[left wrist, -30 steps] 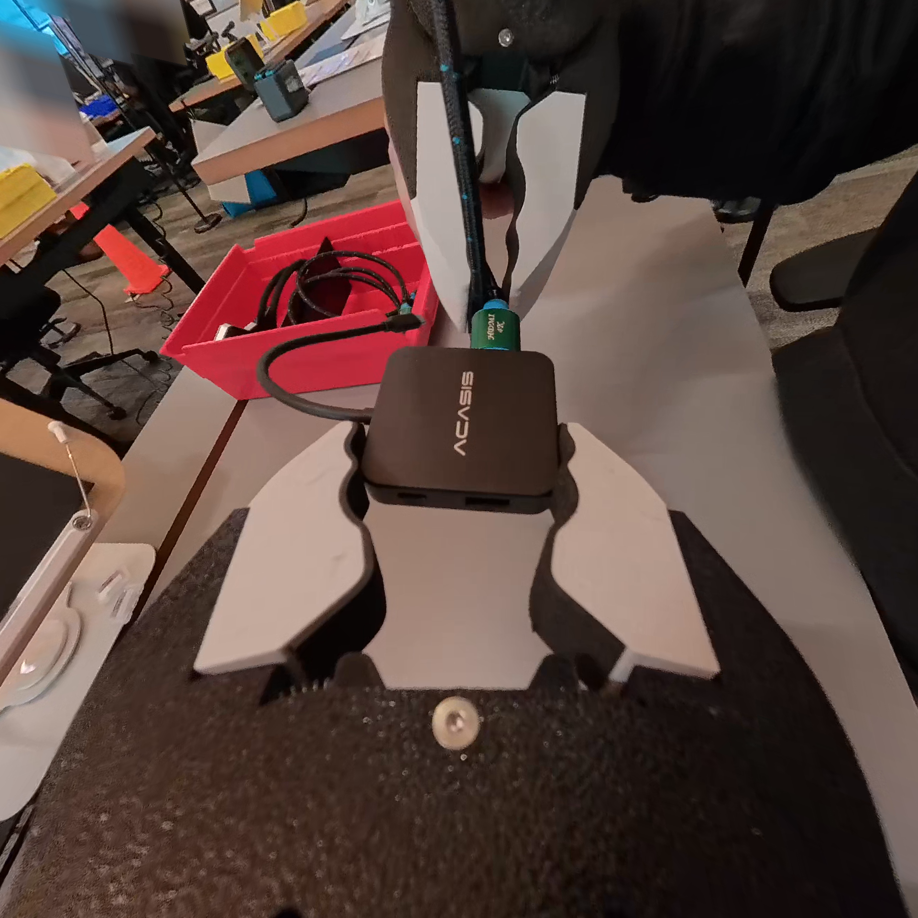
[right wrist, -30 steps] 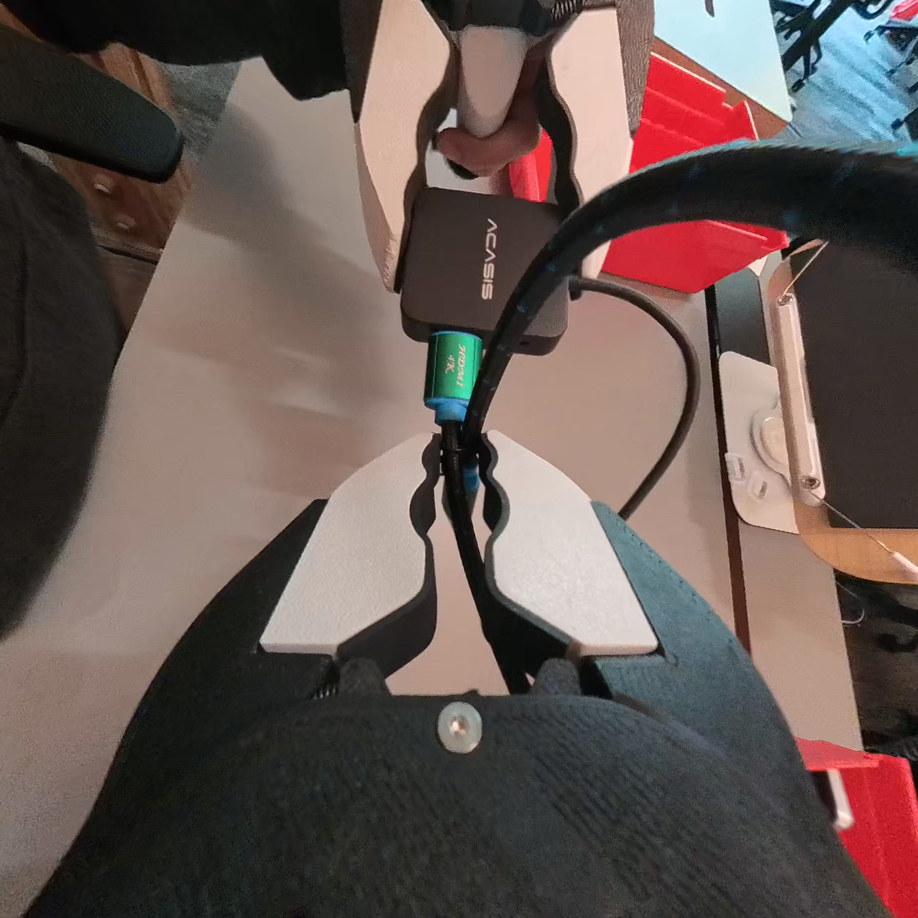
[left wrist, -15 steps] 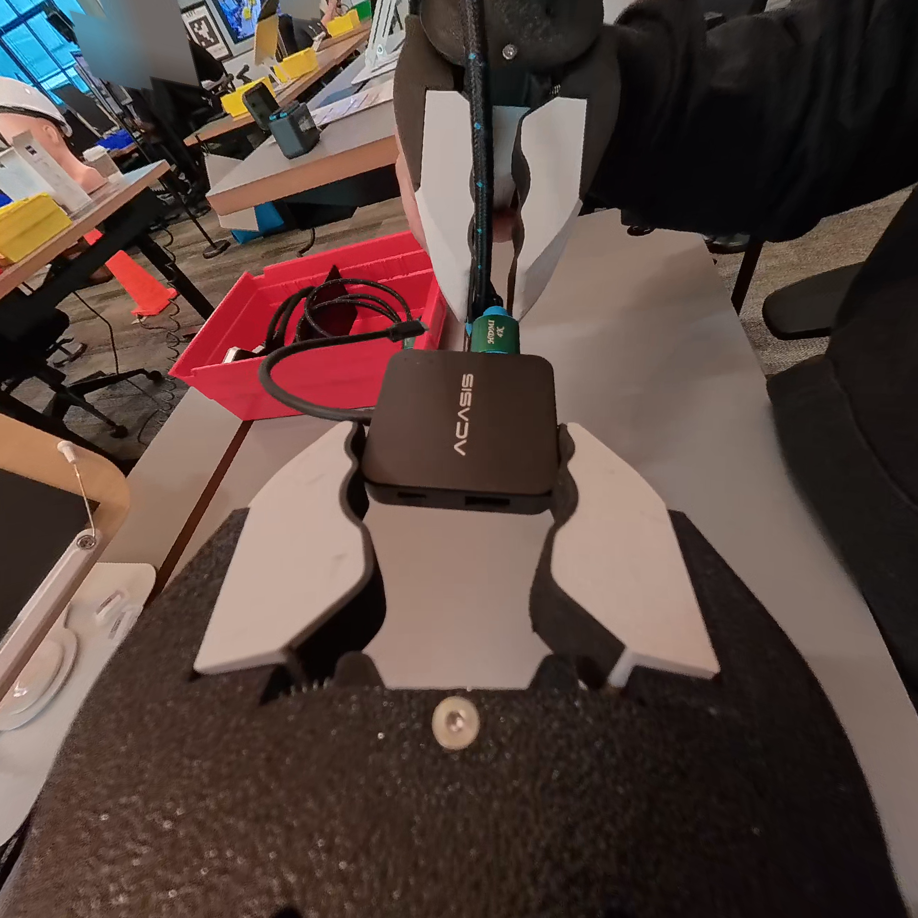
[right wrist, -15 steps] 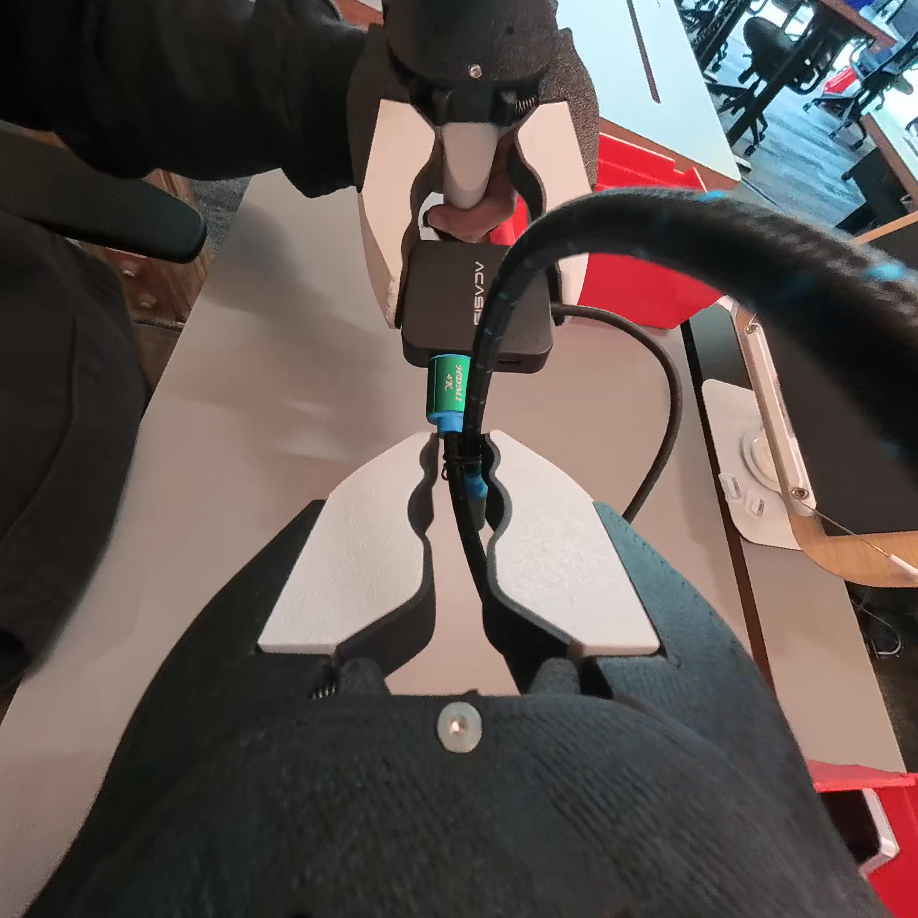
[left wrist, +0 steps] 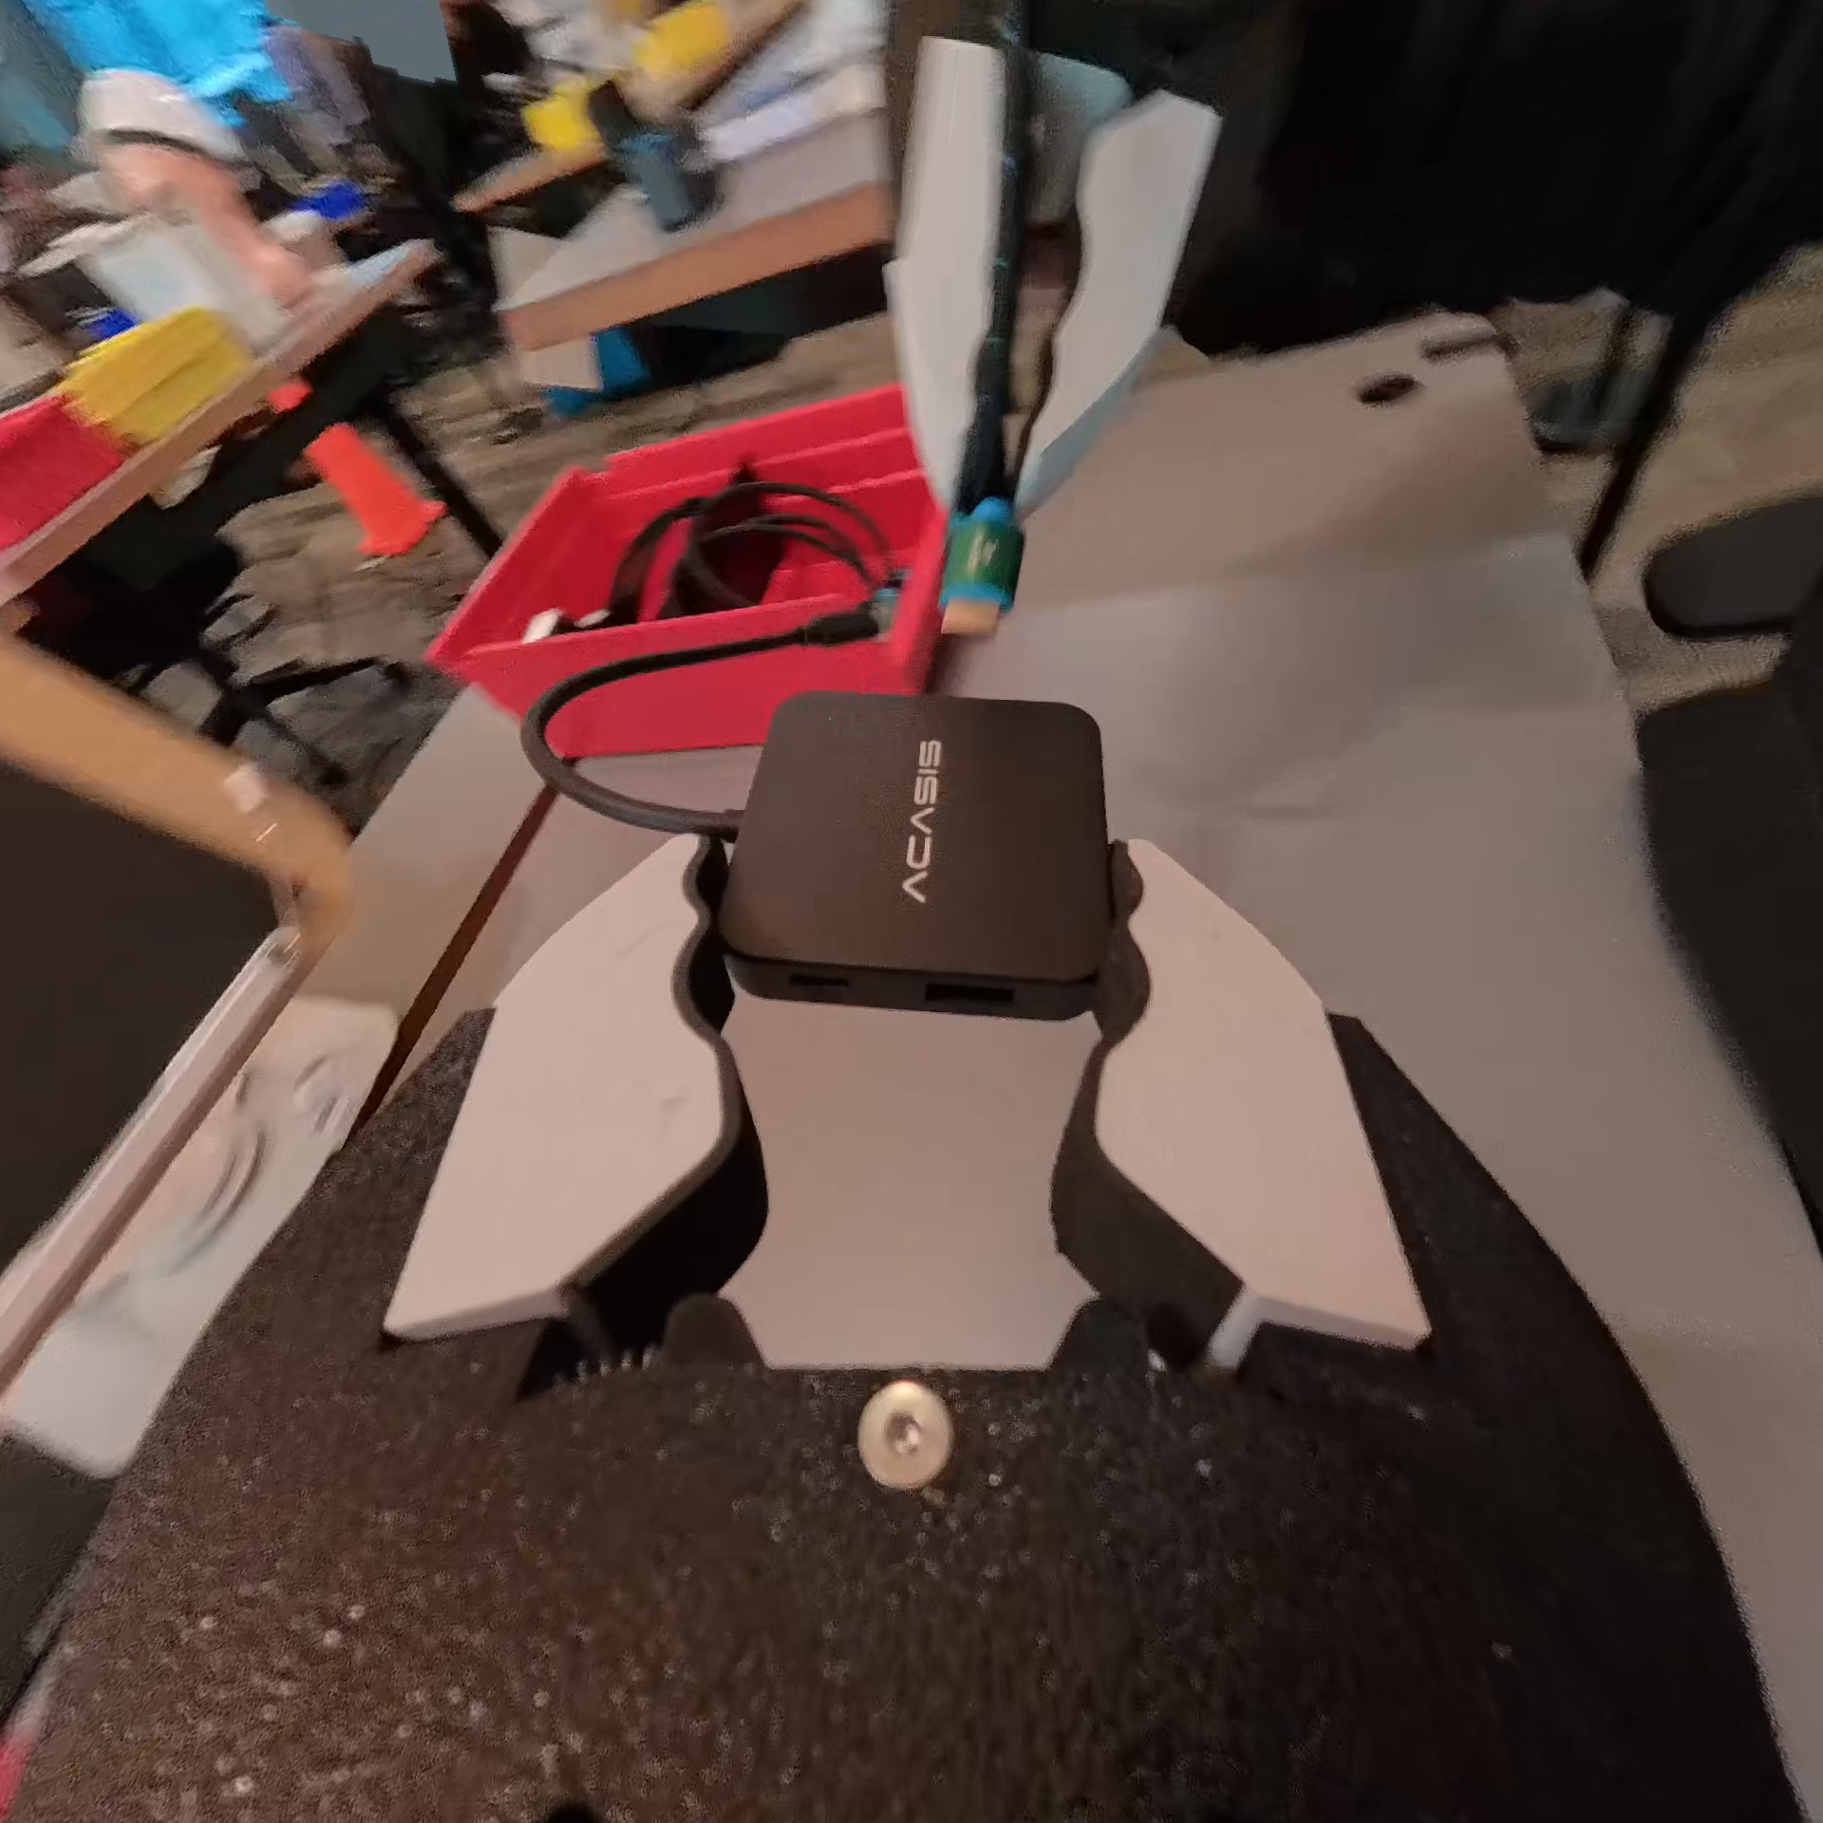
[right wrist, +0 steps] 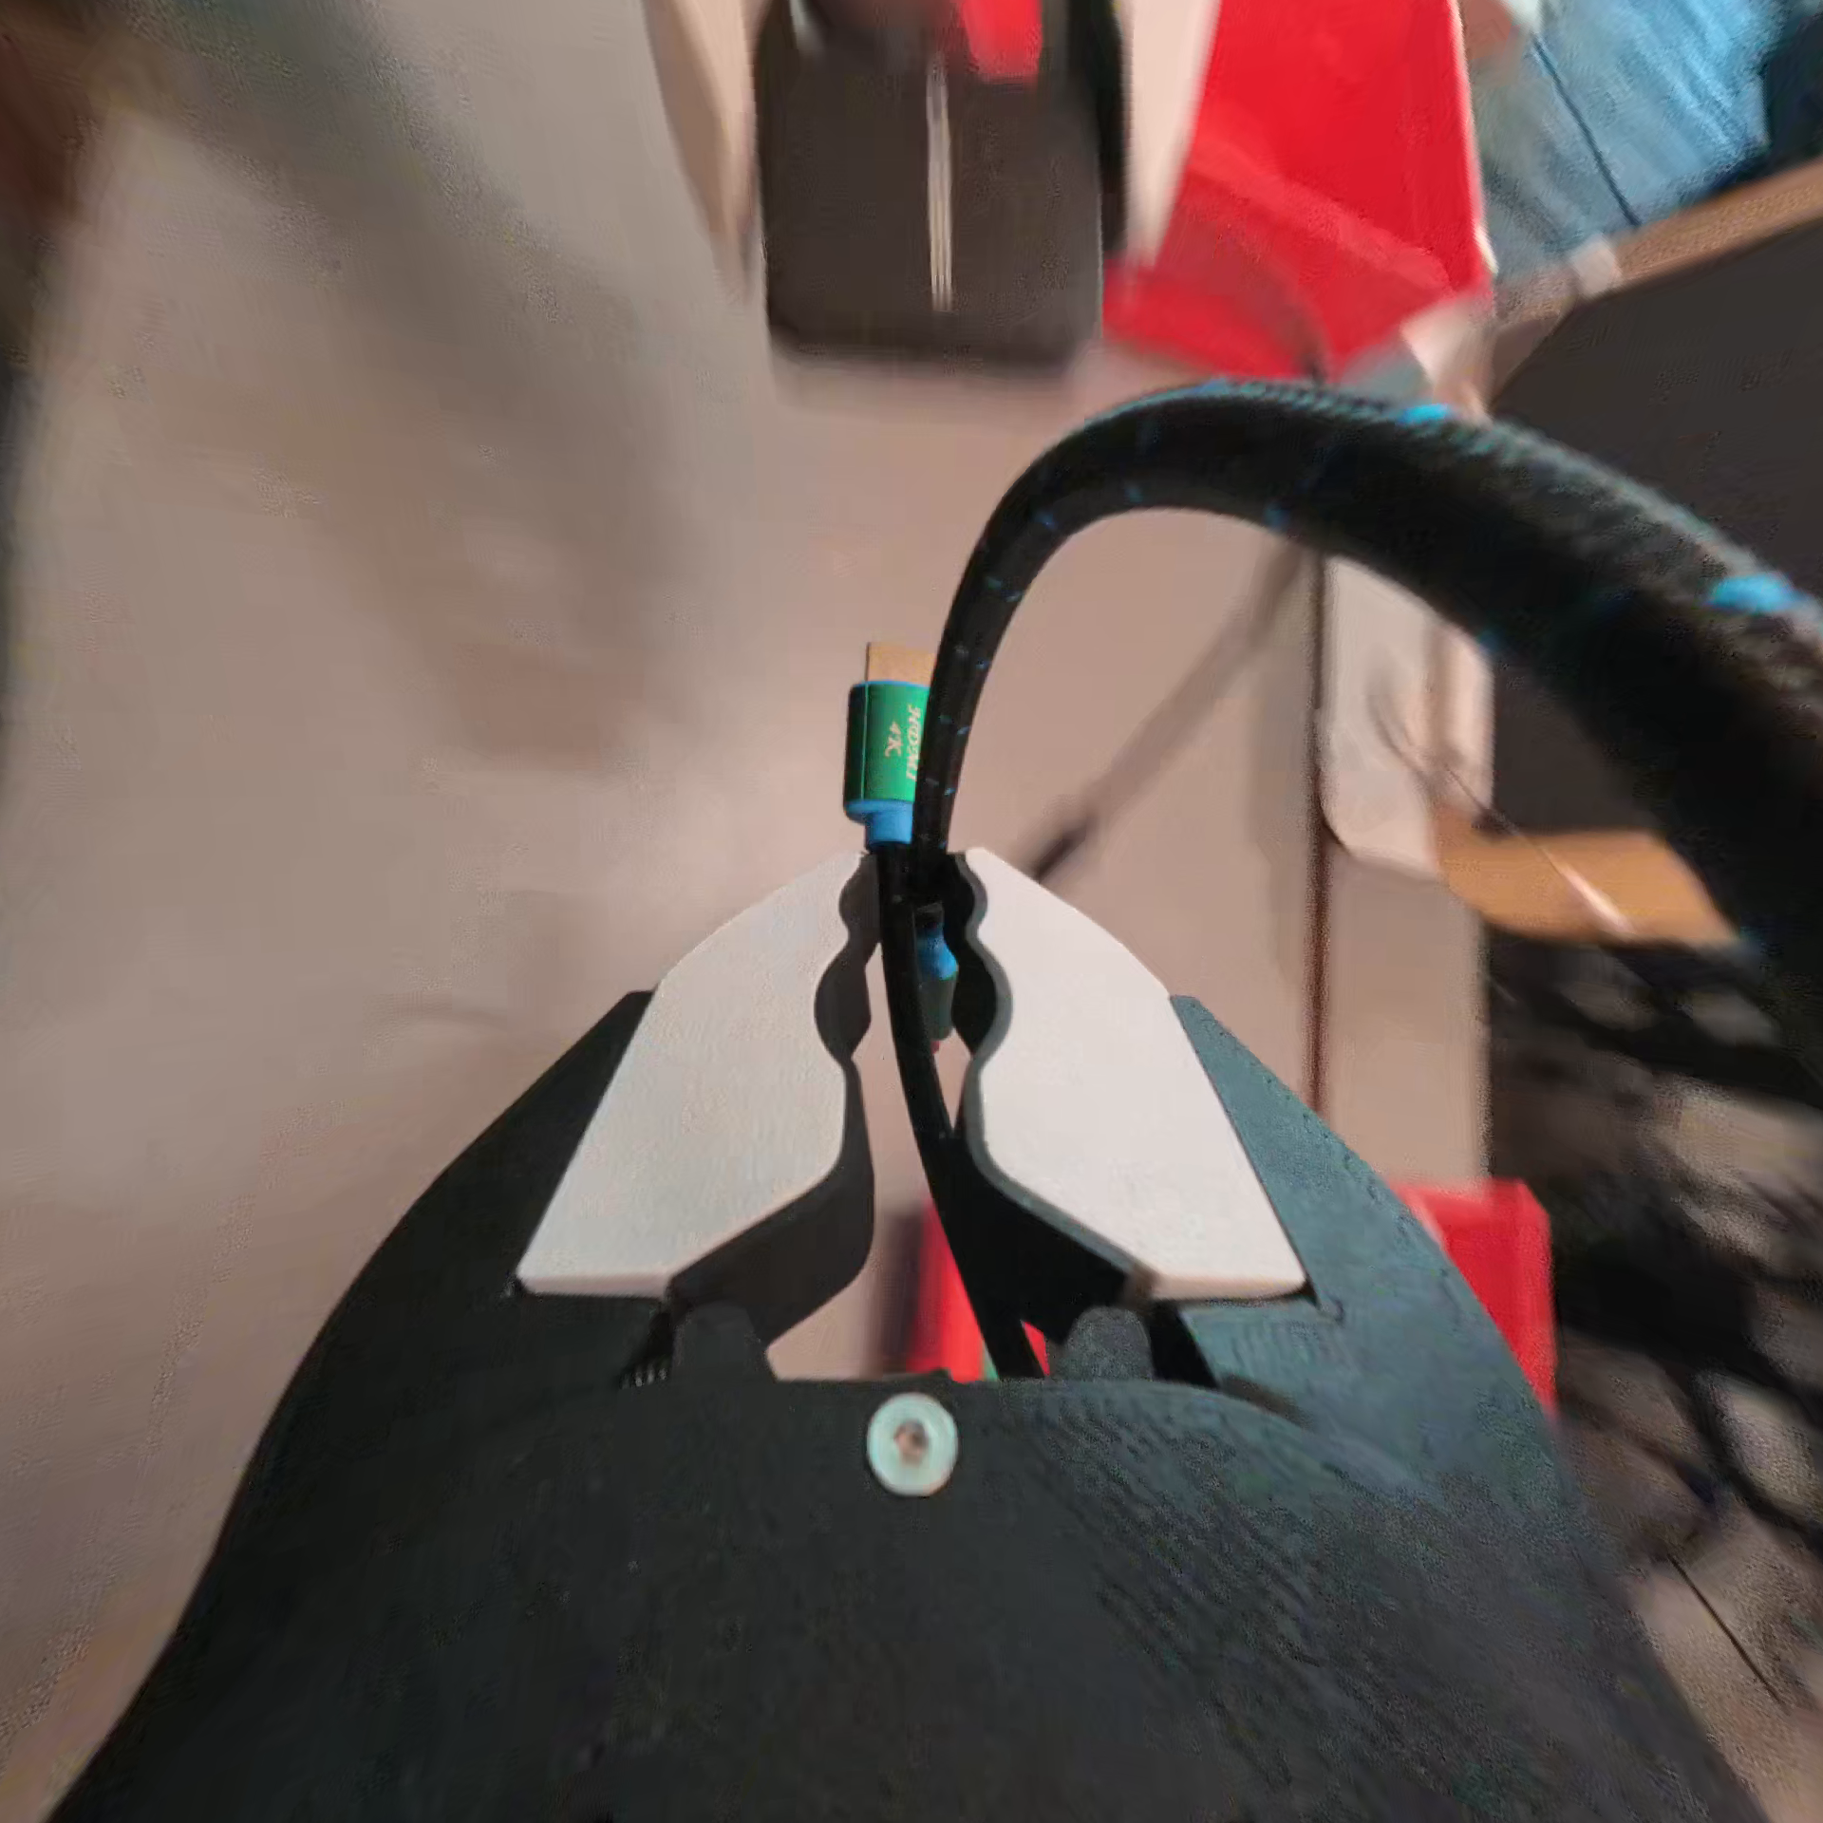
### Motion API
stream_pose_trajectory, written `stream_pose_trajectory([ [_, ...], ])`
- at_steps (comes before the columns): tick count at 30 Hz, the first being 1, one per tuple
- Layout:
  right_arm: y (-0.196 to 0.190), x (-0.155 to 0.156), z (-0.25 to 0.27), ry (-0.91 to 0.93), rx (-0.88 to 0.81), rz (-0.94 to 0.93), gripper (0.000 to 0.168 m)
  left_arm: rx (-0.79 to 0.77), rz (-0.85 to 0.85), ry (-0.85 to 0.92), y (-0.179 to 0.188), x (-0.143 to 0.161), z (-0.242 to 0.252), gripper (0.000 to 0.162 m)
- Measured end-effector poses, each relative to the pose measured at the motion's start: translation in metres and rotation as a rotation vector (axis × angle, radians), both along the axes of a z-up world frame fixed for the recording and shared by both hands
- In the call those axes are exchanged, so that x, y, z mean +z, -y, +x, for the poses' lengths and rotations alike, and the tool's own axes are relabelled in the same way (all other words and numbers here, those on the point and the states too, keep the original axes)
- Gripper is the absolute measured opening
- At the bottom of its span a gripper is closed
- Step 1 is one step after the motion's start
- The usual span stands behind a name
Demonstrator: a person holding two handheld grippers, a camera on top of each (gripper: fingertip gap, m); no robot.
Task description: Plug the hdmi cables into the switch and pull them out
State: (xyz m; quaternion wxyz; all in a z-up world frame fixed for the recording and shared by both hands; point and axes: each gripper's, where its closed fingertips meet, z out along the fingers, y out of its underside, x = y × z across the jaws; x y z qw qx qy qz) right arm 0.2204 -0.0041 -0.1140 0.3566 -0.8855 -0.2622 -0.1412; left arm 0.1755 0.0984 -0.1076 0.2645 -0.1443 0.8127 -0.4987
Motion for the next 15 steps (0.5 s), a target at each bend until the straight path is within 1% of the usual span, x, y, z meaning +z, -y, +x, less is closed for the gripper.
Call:
stream_pose_trajectory([
  [1, 0.014, 0.000, 0.017, 0.015, -0.050, 0.005, 0.013, 0.040, -0.057, -0.018, -0.018, 0.006, 0.000, 0.072],
  [2, 0.024, 0.002, 0.015, -0.105, -0.046, 0.015, 0.013, 0.064, -0.105, -0.036, -0.032, 0.012, -0.002, 0.072],
  [3, 0.030, 0.011, 0.013, -0.192, -0.047, 0.041, 0.013, 0.098, -0.118, -0.016, -0.043, 0.018, -0.001, 0.072],
  [4, 0.034, 0.024, 0.024, -0.164, -0.082, 0.090, 0.014, 0.113, -0.115, 0.007, -0.047, 0.024, -0.002, 0.072],
  [5, 0.044, 0.031, 0.040, -0.096, -0.125, 0.085, 0.014, 0.113, -0.113, 0.020, -0.046, 0.029, -0.004, 0.072],
  [7, 0.069, 0.036, 0.083, 0.030, -0.273, 0.039, 0.013, 0.111, -0.120, 0.063, -0.038, 0.037, -0.006, 0.072],
  [8, 0.082, 0.034, 0.100, 0.021, -0.334, 0.021, 0.013, 0.103, -0.121, 0.082, -0.034, 0.039, -0.008, 0.072],
  [9, 0.091, 0.028, 0.113, -0.043, -0.382, 0.013, 0.013, 0.108, -0.126, 0.104, -0.032, 0.042, -0.009, 0.072],
  [11, 0.100, 0.015, 0.140, -0.160, -0.478, 0.068, 0.013, 0.126, -0.155, 0.138, -0.029, 0.045, -0.010, 0.072],
  [13, 0.107, -0.012, 0.151, -0.345, -0.534, 0.034, 0.014, 0.144, -0.205, 0.145, -0.028, 0.045, -0.009, 0.072],
  [15, 0.108, -0.040, 0.163, -0.422, -0.552, 0.008, 0.014, 0.145, -0.251, 0.127, -0.026, 0.041, -0.008, 0.072],
])
